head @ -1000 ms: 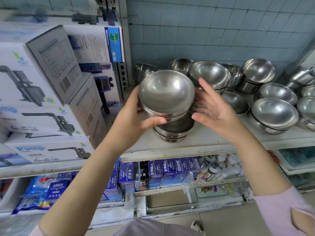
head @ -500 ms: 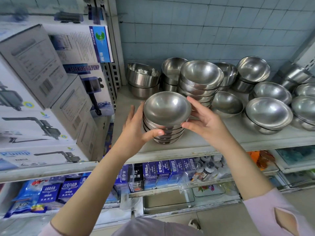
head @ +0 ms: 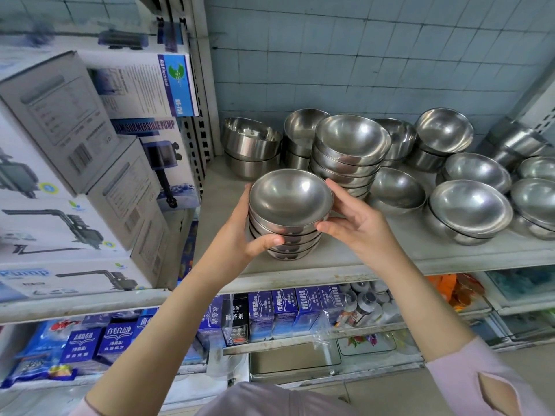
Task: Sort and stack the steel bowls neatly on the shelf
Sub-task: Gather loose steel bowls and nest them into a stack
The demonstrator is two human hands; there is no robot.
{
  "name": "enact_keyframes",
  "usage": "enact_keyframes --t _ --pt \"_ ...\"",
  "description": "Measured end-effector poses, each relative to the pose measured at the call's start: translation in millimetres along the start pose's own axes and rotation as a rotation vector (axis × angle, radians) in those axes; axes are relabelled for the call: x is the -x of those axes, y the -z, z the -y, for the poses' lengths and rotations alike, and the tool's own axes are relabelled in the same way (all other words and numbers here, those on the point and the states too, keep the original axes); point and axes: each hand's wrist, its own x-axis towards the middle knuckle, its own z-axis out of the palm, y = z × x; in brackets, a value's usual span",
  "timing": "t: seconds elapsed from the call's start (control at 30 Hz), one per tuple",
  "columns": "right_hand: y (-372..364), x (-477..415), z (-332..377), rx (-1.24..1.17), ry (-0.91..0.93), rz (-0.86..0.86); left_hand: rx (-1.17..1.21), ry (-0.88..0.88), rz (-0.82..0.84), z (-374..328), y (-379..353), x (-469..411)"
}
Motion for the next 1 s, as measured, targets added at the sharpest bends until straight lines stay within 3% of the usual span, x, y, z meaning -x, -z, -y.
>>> enact_keyframes --t 0.2,0.27,0.43,0.57,0.7,0.87,1.0 --pt "4.8 2.5 5.0 0.081 -0.006 0.042 0.046 0.096 0.032 11.0 -7.5 1.4" --pt "13.3 4.2 19.4 0.175 0.059 -0.016 0.026 0.141 0.029 15.0 -13.7 5.4" --pt "50.8 -17.8 62.0 0.595 0.388 -0.276 0.007 0.197 -0.05 23.1 -17.7 7.3" --pt "68.3 -47.7 58.0 0.924 0.357 -0.173 0.009 0.208 -0.143 21.0 -14.7 6.7" --pt "68.9 -56.0 54.2 0.915 0.327 -0.121 -0.007 0.217 -0.206 22.3 -8.1 7.0" --pt "69.0 -56.0 63.7 0.69 0.239 -0.187 0.006 0.214 -0.195 22.1 -7.9 9.7" --pt "68.2 -52.9 76.6 0.599 0.32 -0.256 0.032 0.212 -0.189 22.9 -7.1 9.5"
